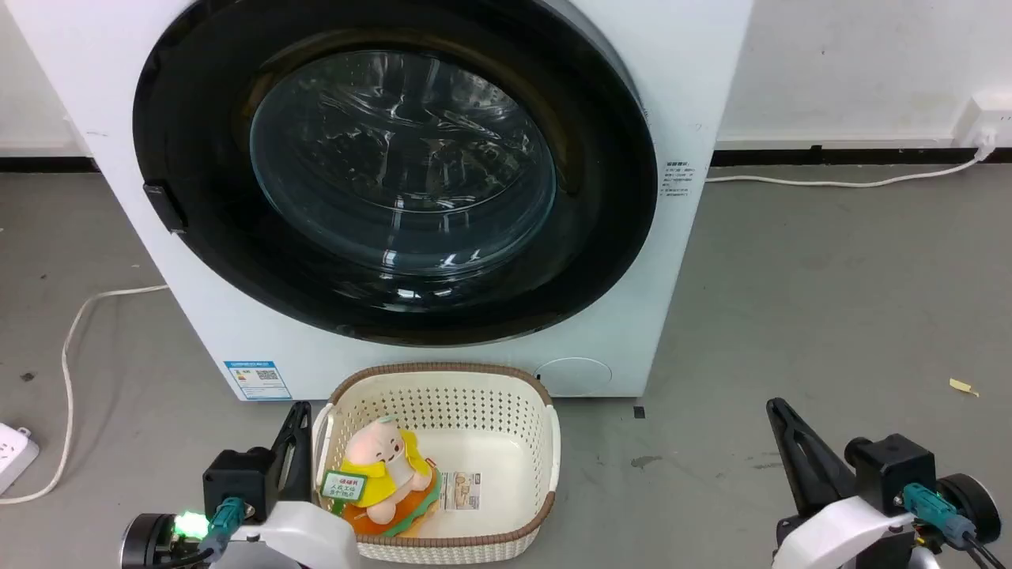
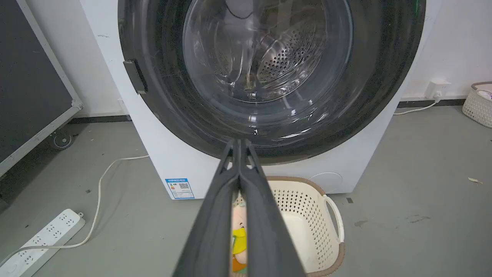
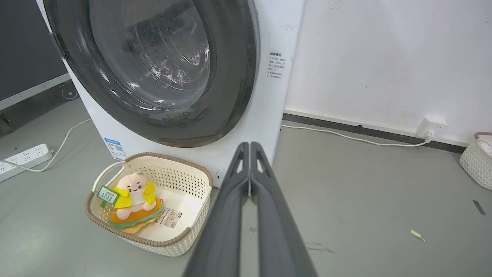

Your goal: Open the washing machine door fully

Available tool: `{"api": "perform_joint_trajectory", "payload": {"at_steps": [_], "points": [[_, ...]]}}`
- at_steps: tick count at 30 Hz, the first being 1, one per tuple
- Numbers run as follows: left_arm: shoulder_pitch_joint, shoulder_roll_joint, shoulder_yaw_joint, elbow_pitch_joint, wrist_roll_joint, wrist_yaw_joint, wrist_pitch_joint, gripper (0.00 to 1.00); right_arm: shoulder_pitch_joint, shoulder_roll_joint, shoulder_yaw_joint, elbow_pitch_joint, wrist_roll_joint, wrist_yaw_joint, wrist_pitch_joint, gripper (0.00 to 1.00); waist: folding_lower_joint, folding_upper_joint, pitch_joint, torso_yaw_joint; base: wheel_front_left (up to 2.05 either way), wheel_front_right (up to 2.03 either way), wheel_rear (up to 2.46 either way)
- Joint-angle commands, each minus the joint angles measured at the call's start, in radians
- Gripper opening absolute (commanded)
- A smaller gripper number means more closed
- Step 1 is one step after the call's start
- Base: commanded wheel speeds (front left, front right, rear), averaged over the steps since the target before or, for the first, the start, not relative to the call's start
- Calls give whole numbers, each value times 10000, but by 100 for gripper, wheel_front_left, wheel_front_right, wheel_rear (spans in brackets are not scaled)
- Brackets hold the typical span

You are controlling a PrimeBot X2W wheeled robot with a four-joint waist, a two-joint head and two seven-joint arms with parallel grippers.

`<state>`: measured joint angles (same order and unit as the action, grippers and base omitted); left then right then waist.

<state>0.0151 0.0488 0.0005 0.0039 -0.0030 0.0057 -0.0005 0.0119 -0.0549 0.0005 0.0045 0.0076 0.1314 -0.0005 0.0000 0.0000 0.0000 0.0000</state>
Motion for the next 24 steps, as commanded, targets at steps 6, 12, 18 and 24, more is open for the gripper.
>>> {"api": "perform_joint_trajectory", "payload": {"at_steps": [6, 12, 18, 24], "points": [[-151, 14, -5, -39, 30, -57, 5, 0, -119, 47, -5, -45, -76, -7, 5, 0, 0, 0, 0, 0, 0, 0, 0], [-151, 14, -5, -39, 30, -57, 5, 0, -119, 47, -5, -45, -76, -7, 5, 0, 0, 0, 0, 0, 0, 0, 0], [-151, 14, -5, -39, 30, -57, 5, 0, -119, 47, -5, -45, -76, -7, 5, 0, 0, 0, 0, 0, 0, 0, 0], [-151, 14, -5, -39, 30, -57, 5, 0, -119, 47, -5, -45, -76, -7, 5, 0, 0, 0, 0, 0, 0, 0, 0]]}}
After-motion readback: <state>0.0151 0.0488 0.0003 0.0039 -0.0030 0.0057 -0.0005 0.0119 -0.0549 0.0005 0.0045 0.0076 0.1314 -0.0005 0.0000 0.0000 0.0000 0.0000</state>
